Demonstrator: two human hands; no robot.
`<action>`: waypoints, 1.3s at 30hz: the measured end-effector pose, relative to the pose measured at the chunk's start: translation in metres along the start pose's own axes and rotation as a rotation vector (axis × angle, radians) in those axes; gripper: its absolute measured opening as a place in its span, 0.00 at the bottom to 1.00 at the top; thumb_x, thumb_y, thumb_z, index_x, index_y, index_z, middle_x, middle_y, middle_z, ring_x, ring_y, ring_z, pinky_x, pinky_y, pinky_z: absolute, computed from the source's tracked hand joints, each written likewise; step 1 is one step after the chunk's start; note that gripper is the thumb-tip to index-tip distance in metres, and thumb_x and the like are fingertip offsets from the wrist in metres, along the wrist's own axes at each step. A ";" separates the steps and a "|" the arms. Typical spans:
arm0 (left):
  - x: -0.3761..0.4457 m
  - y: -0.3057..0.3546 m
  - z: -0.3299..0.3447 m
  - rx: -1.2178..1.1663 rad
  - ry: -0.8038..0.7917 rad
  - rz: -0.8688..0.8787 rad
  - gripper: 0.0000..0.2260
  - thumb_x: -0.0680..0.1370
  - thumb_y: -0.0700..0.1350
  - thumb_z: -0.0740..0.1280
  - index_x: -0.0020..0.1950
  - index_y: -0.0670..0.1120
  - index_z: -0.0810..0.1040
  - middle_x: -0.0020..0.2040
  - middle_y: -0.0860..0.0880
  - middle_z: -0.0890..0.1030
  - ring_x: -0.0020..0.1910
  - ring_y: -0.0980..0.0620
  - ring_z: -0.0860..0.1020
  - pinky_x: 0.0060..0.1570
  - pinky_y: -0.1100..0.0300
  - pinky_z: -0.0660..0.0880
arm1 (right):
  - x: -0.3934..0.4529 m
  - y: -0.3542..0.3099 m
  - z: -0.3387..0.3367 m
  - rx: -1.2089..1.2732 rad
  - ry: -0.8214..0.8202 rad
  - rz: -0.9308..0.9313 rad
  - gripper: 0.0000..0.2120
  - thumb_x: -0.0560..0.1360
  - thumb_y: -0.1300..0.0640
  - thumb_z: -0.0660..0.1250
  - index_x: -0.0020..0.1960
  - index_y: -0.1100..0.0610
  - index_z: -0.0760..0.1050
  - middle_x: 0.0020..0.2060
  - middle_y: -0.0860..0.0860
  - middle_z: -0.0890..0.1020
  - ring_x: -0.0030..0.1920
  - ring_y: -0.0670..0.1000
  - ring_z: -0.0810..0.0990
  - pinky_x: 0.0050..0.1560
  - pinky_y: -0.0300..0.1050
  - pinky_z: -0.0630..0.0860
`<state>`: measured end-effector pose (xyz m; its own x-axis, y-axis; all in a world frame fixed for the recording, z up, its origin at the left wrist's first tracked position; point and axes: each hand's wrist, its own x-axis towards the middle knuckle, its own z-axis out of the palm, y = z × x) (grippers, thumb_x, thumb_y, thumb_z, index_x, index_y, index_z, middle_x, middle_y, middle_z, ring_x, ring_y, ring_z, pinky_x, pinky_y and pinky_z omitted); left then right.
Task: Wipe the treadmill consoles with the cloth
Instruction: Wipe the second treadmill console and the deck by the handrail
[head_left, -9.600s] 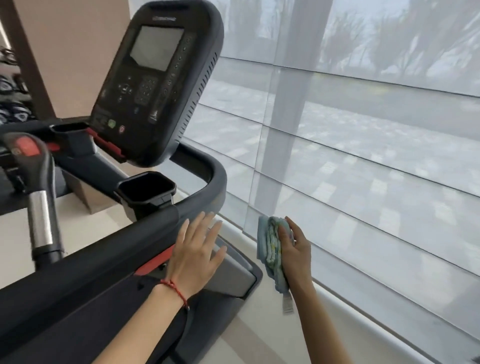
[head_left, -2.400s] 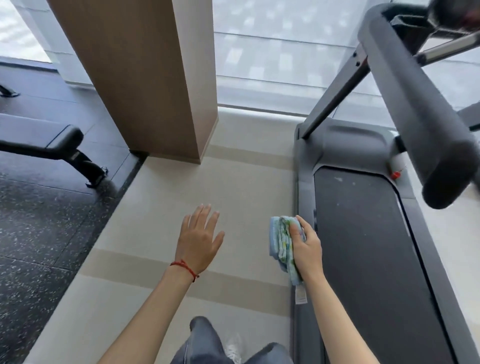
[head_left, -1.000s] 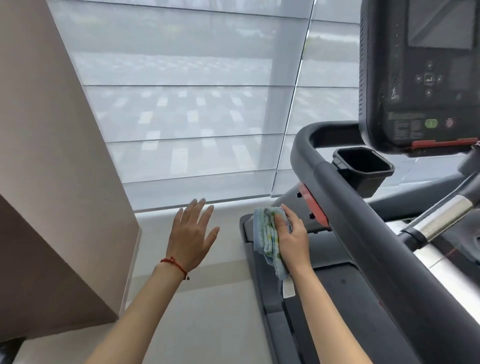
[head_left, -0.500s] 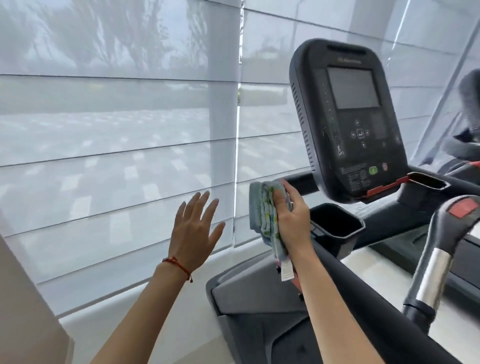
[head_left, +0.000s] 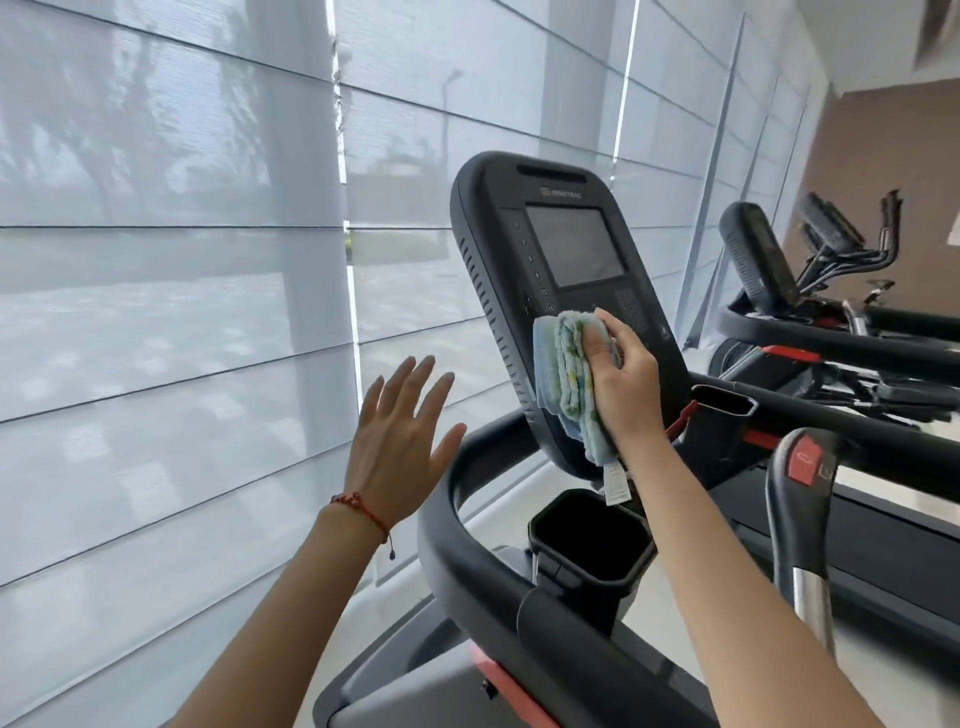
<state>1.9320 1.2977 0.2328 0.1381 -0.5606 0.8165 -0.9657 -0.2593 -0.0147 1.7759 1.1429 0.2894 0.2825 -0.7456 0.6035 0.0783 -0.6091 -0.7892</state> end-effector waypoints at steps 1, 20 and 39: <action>0.011 0.001 0.007 -0.001 0.013 0.003 0.24 0.78 0.54 0.54 0.65 0.40 0.74 0.66 0.39 0.72 0.67 0.40 0.67 0.64 0.41 0.65 | 0.011 0.004 -0.003 -0.007 0.005 -0.008 0.20 0.77 0.45 0.60 0.65 0.54 0.70 0.60 0.54 0.76 0.61 0.50 0.73 0.67 0.52 0.68; 0.198 -0.019 0.098 0.061 0.077 0.088 0.24 0.77 0.54 0.55 0.66 0.41 0.73 0.68 0.41 0.70 0.70 0.44 0.62 0.66 0.44 0.62 | 0.209 0.050 0.028 0.009 -0.022 -0.076 0.20 0.77 0.49 0.60 0.66 0.57 0.69 0.62 0.56 0.74 0.56 0.44 0.71 0.52 0.26 0.62; 0.215 -0.033 0.127 0.053 0.144 0.161 0.24 0.79 0.51 0.52 0.72 0.40 0.65 0.74 0.42 0.61 0.74 0.43 0.54 0.69 0.43 0.57 | 0.224 0.076 0.061 -0.273 0.081 -0.131 0.24 0.78 0.44 0.56 0.69 0.56 0.66 0.65 0.53 0.74 0.67 0.54 0.67 0.66 0.47 0.63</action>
<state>2.0218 1.0861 0.3359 -0.0534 -0.4806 0.8753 -0.9592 -0.2190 -0.1788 1.9036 0.9466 0.3575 0.2089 -0.6687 0.7136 -0.1535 -0.7431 -0.6513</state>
